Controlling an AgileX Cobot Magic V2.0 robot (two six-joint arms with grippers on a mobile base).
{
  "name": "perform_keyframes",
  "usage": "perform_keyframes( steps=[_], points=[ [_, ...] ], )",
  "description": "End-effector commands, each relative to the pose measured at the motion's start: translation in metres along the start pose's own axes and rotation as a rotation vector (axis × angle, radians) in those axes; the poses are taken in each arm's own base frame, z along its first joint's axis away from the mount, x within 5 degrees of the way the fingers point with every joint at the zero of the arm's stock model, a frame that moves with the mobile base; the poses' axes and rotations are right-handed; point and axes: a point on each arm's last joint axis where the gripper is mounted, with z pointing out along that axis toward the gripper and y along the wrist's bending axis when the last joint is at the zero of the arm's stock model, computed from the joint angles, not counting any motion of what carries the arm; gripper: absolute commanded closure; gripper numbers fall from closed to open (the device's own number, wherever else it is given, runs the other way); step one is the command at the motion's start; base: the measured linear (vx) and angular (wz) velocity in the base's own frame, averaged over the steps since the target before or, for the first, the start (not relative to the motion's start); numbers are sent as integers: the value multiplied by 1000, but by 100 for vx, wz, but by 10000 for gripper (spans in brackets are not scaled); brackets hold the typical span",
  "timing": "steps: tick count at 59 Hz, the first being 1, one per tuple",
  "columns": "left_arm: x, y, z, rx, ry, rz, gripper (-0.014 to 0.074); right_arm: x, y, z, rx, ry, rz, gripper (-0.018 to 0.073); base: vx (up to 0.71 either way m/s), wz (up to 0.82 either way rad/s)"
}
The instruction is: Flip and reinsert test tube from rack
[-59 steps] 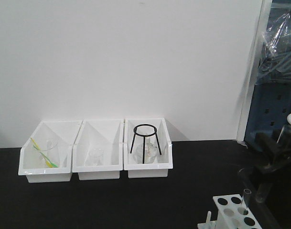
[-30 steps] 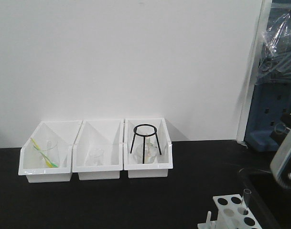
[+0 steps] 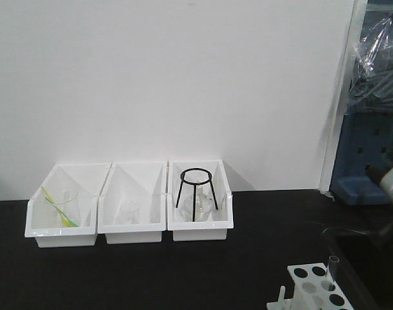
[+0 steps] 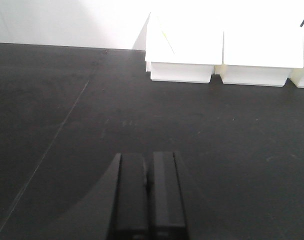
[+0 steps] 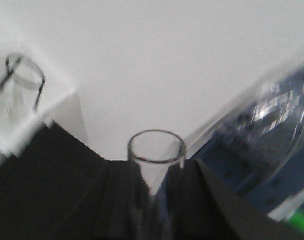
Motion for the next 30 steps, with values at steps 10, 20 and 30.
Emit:
perform_keyframes(
  steps=[10, 20, 30],
  points=[
    [-7, -2, 0, 22, -86, -3, 603, -23, 2, -7, -101, -159, 430, 568, 0, 0],
    [-7, -2, 0, 22, -86, -3, 603, -8, 25, -9, -240, -249, 378, 568, 0, 0],
    [-7, -2, 0, 22, -86, -3, 603, 26, 35, -15, -179, -344, 493, 568, 0, 0]
  ],
)
